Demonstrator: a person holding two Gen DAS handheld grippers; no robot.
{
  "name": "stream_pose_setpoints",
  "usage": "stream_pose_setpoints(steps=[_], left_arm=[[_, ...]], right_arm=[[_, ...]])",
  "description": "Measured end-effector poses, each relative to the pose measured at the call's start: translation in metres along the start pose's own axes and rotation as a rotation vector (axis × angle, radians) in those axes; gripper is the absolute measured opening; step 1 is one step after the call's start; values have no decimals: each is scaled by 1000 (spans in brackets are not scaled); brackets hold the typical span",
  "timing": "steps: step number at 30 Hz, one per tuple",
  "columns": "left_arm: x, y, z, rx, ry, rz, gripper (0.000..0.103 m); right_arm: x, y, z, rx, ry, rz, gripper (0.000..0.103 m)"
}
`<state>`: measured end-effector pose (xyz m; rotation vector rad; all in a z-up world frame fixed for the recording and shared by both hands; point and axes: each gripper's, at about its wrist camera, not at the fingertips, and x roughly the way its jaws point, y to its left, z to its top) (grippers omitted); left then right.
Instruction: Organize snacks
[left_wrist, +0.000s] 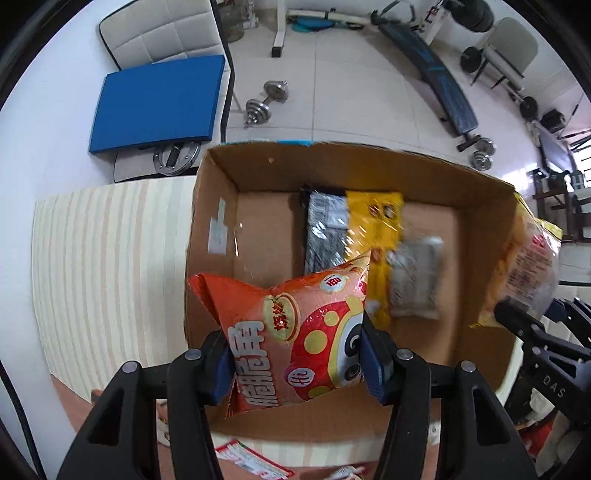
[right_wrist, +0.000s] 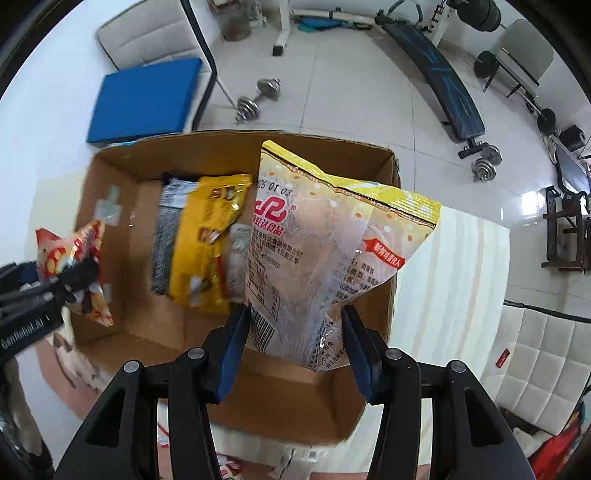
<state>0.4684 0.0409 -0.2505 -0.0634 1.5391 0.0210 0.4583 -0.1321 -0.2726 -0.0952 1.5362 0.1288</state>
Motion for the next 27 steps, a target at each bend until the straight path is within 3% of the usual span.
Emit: stream_pose_setpoints(steps=[7, 9, 10, 11, 12, 15, 22, 27], left_arm=[[21, 12, 31, -49, 25, 11, 56], [25, 13, 34, -62, 39, 0, 57], [26, 14, 35, -71, 43, 0, 57], [27, 15, 36, -84, 46, 14, 62], [27, 15, 38, -85, 47, 20, 72], [23, 12, 38, -66, 22, 33, 86], [8, 4, 28, -39, -26, 18, 88], [-13, -2, 3, -10, -61, -26, 88]], right_arm=[[42, -3, 32, 11, 50, -26, 54], [46, -2, 36, 18, 48, -40, 63], [46, -2, 39, 20, 48, -41, 82], [45, -4, 38, 24, 48, -37, 92], [44, -4, 39, 25, 44, -30, 92], [41, -2, 37, 29, 38, -17, 92], [34, 9, 33, 25, 19, 12, 95], [20, 15, 12, 27, -28, 46, 96]])
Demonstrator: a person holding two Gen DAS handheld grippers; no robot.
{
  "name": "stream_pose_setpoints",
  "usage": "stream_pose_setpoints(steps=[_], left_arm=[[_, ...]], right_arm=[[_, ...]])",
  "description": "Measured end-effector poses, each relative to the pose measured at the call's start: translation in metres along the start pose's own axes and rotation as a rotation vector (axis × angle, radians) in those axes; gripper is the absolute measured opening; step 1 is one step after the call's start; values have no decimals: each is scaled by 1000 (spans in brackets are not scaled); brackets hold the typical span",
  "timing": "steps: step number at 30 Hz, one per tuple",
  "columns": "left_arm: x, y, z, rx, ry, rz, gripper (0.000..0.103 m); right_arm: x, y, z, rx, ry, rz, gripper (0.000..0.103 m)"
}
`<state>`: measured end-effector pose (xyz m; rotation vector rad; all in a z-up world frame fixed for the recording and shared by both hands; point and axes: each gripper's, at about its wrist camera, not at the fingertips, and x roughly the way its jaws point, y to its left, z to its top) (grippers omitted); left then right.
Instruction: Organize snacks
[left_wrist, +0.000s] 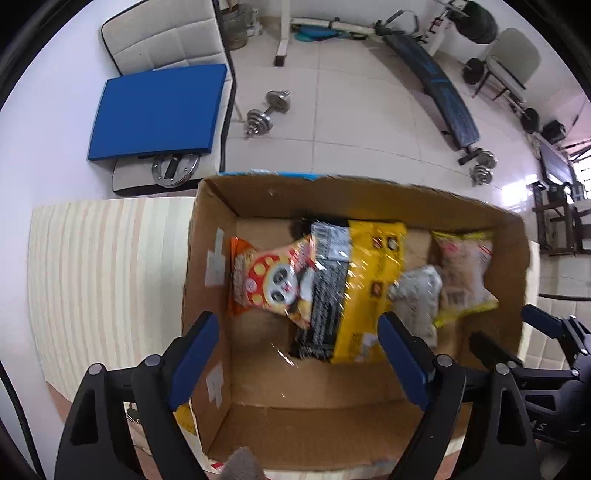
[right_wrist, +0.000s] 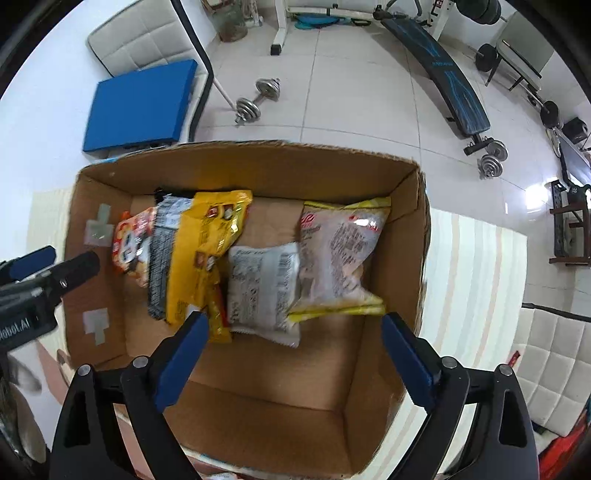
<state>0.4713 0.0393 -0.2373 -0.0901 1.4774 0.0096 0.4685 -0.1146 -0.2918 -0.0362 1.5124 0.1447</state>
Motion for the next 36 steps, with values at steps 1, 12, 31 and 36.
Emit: stream_pose_setpoints(steps=[1, 12, 31, 36], left_arm=[[-5, -1, -6, 3, -8, -6, 88], [-63, -4, -121, 42, -125, -55, 88], [77, -16, -315, 148, 298, -163, 88], [114, -32, -333, 177, 379, -188, 88]], right_arm=[[-3, 1, -5, 1, -6, 14, 96], [-51, 1, -122, 55, -81, 181, 96], [67, -55, -307, 273, 167, 195, 96], [87, -59, -320, 287, 194, 189, 96]])
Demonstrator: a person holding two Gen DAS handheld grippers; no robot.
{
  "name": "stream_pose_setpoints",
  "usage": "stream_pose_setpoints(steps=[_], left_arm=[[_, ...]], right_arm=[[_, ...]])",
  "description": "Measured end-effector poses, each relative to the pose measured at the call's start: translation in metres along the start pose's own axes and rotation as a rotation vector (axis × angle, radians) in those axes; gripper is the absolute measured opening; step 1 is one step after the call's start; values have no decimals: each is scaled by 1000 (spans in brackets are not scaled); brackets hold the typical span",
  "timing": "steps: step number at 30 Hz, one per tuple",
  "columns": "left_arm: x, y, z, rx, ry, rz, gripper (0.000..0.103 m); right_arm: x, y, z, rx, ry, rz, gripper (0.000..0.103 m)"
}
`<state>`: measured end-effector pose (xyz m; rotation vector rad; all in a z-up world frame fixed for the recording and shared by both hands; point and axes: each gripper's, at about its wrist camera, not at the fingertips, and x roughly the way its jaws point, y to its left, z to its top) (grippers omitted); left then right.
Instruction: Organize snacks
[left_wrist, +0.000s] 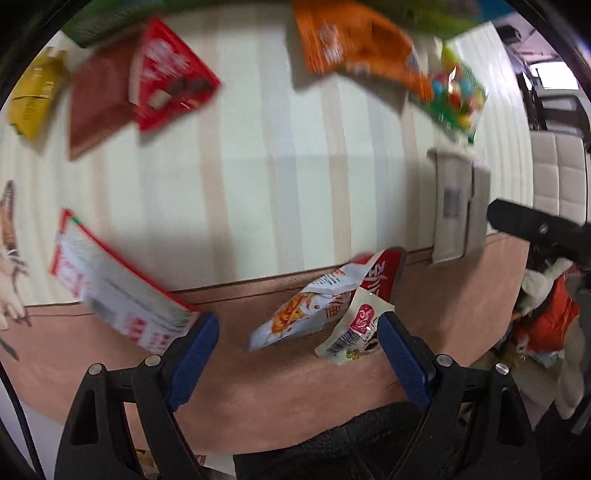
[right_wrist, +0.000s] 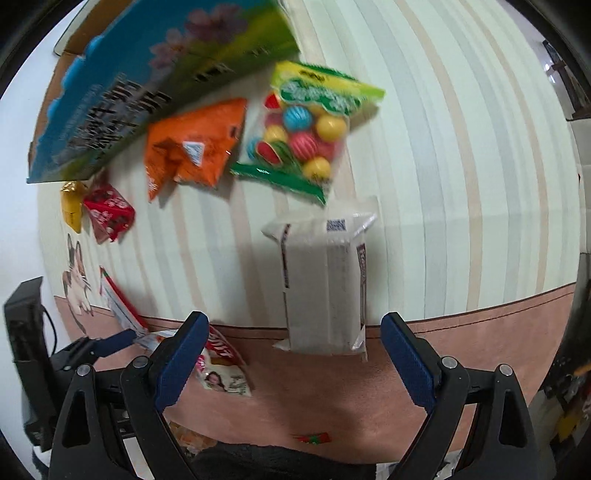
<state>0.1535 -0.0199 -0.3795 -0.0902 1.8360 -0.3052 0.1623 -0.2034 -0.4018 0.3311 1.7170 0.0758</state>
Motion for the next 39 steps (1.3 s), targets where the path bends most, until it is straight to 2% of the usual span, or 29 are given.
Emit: stream_pose_setpoints(steps=[4, 5, 6, 8, 12, 13, 15, 17, 19, 21, 26, 33, 36, 38, 39], left_arm=[[20, -14, 4, 47, 19, 59, 88], [21, -17, 5, 50, 11, 59, 80], [22, -19, 5, 55, 6, 57, 56], [22, -25, 6, 67, -4, 105, 48], [21, -30, 2, 66, -7, 105, 19], [23, -29, -2, 61, -9, 113, 16], [22, -29, -8, 45, -21, 102, 15], [19, -29, -13, 28, -36, 94, 14], [13, -28, -18, 7, -53, 63, 14], [13, -28, -21, 2, -39, 38, 19], [12, -28, -35, 44, -62, 150, 24], [-12, -23, -53, 55, -101, 211, 25], [-30, -43, -63, 136, -158, 257, 27], [-32, -61, -60, 220, -164, 283, 35], [-29, -73, -57, 272, -163, 307, 36]], right_arm=[[10, -4, -2, 12, 3, -8, 96], [11, -4, -2, 13, 2, -7, 96], [10, -7, -1, 14, 1, -7, 96], [13, -9, -1, 14, 0, -18, 96], [23, -11, -1, 19, 13, -27, 96], [26, -11, -2, 19, 19, -30, 96], [30, -9, -3, 21, 23, -35, 95], [36, -6, -4, 21, 27, -56, 78], [42, -3, -7, 8, 38, -88, 73], [43, 1, -8, -17, 27, -121, 70], [46, 3, -10, -54, 56, -128, 70], [54, 16, -19, -100, 76, -161, 71], [55, 17, -23, -92, 81, -149, 71], [56, 17, -25, -79, 88, -136, 71], [57, 14, -27, -75, 91, -130, 71]])
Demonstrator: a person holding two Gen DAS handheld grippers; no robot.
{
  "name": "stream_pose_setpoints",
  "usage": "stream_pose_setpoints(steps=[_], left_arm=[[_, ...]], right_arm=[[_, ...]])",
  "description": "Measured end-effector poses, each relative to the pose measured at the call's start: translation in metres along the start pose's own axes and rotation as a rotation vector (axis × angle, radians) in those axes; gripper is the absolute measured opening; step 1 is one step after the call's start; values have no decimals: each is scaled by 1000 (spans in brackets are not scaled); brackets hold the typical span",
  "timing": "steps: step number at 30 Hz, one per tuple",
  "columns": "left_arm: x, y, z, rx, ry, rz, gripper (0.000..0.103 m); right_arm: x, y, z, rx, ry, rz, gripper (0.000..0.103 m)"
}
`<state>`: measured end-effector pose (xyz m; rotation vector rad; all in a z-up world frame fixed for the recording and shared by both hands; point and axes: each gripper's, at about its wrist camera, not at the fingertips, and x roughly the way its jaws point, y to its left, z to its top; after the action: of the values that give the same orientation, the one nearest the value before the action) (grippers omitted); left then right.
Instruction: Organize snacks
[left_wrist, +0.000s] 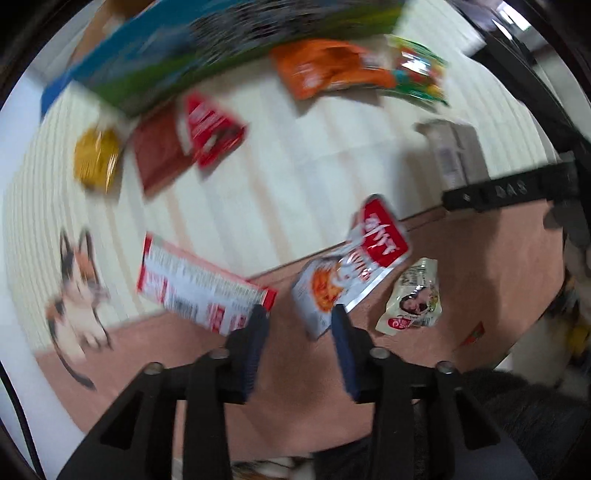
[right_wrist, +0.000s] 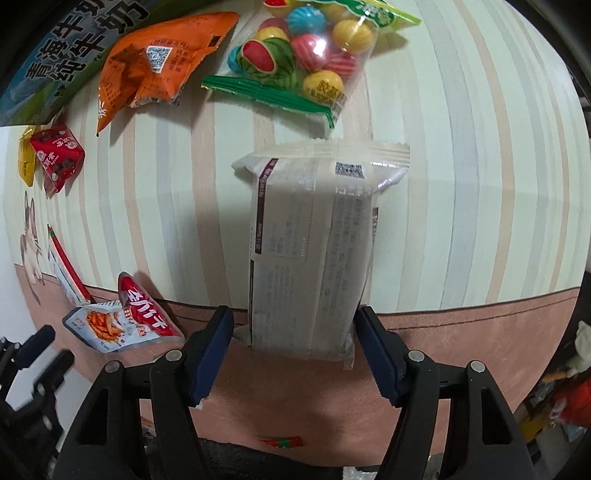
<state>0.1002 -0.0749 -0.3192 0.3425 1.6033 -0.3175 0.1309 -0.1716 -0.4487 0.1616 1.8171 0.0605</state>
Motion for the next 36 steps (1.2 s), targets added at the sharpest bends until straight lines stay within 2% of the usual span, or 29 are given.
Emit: stream_pose_setpoints(steps=[5, 11, 12, 14, 16, 19, 20, 21, 27, 29, 31, 33, 36], left_arm=[[33, -41, 32, 210, 88, 5, 36], [76, -81, 44, 353, 194, 36, 37], [80, -86, 45, 365, 205, 34, 46], [85, -95, 48, 365, 214, 37, 54], [89, -98, 45, 363, 221, 38, 56], [91, -93, 53, 307, 199, 19, 50], [87, -83, 53, 280, 183, 27, 38], [85, -76, 54, 240, 170, 23, 34], [82, -6, 59, -194, 132, -113, 32], [85, 9, 59, -288, 131, -160, 32], [85, 23, 55, -328, 131, -190, 35], [82, 45, 59, -331, 130, -177, 36], [79, 32, 79, -289, 130, -122, 36]], right_arm=[[-2, -3, 2, -10, 27, 8, 71], [-10, -13, 3, -13, 32, -1, 71], [-11, -16, 4, -11, 33, 0, 71], [-12, -20, 7, -6, 36, -18, 71], [-12, -28, 8, -3, 38, -19, 71], [-12, -33, 9, 17, 43, 11, 71], [-12, -34, 10, 21, 42, 12, 71], [-10, -33, 9, 25, 39, 8, 71], [-3, -32, 17, 25, 17, -3, 71], [-2, -26, 16, 12, 17, -14, 72], [-1, -21, 18, 4, 21, -30, 74], [-2, -14, 19, 1, 26, -41, 74], [-2, -8, 21, -8, 26, -54, 74]])
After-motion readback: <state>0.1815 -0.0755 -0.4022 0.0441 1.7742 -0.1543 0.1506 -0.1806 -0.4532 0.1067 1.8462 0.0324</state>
